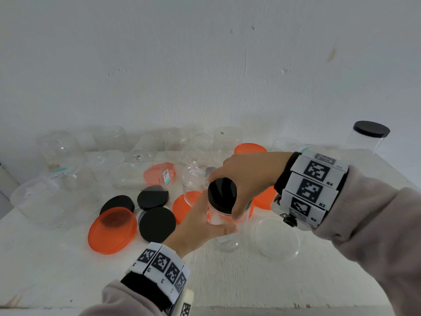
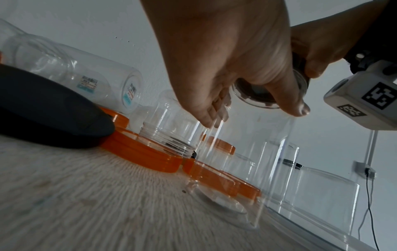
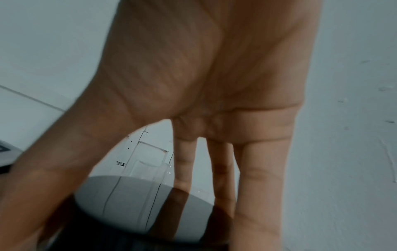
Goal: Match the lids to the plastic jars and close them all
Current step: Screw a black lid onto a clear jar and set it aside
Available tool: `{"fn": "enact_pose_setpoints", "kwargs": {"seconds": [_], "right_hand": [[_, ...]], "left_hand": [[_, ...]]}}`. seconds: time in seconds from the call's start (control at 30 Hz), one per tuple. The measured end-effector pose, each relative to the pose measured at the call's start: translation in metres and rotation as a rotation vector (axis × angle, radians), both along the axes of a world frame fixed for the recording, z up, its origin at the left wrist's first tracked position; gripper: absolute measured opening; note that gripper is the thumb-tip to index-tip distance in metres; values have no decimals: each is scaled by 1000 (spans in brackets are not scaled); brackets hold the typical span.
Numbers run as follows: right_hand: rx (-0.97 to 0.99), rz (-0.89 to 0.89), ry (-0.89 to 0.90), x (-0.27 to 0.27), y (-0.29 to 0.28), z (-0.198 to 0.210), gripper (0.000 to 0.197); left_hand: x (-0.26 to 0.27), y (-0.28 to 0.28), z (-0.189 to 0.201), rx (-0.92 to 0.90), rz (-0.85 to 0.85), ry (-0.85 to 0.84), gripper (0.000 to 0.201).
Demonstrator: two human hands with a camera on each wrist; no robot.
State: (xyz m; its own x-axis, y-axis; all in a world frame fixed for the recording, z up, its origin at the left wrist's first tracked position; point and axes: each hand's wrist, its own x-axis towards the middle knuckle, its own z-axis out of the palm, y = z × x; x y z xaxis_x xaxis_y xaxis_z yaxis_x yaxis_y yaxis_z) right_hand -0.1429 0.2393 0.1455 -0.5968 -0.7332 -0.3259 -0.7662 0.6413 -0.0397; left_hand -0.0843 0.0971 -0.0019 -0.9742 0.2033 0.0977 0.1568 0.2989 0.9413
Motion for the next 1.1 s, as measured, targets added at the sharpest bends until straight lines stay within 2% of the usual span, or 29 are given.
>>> {"fn": "enact_pose_setpoints", "kwargs": {"seconds": [0.27,0.43,0.63,0.77,0.97,1.03,1.1], "right_hand": [[-74,-69,51,-2,4,-13,66],[5,-52,-93,-4,8,-5,86],[-68,9,-1,-5,6,-8,71],[-106,-87,59,-4,6,-15,68],[-45,-130,-38,-2,5,-10,75],[-10,-104,-103,-1,7,-2,87],[-18,-66,-115,-1,8,0,85]], "left_hand": [[0,-1,-1,9,-11,-24,80],[-1,1,-1,13,-12,-20,82],[1,2,0,12,-2,-16,81],[2,3,0,12,9,-15,81],[2,5,-1,18,26,-13,83],[2,5,-1,18,29,-6,82],[2,6,-2,17,25,-6,82]]}}
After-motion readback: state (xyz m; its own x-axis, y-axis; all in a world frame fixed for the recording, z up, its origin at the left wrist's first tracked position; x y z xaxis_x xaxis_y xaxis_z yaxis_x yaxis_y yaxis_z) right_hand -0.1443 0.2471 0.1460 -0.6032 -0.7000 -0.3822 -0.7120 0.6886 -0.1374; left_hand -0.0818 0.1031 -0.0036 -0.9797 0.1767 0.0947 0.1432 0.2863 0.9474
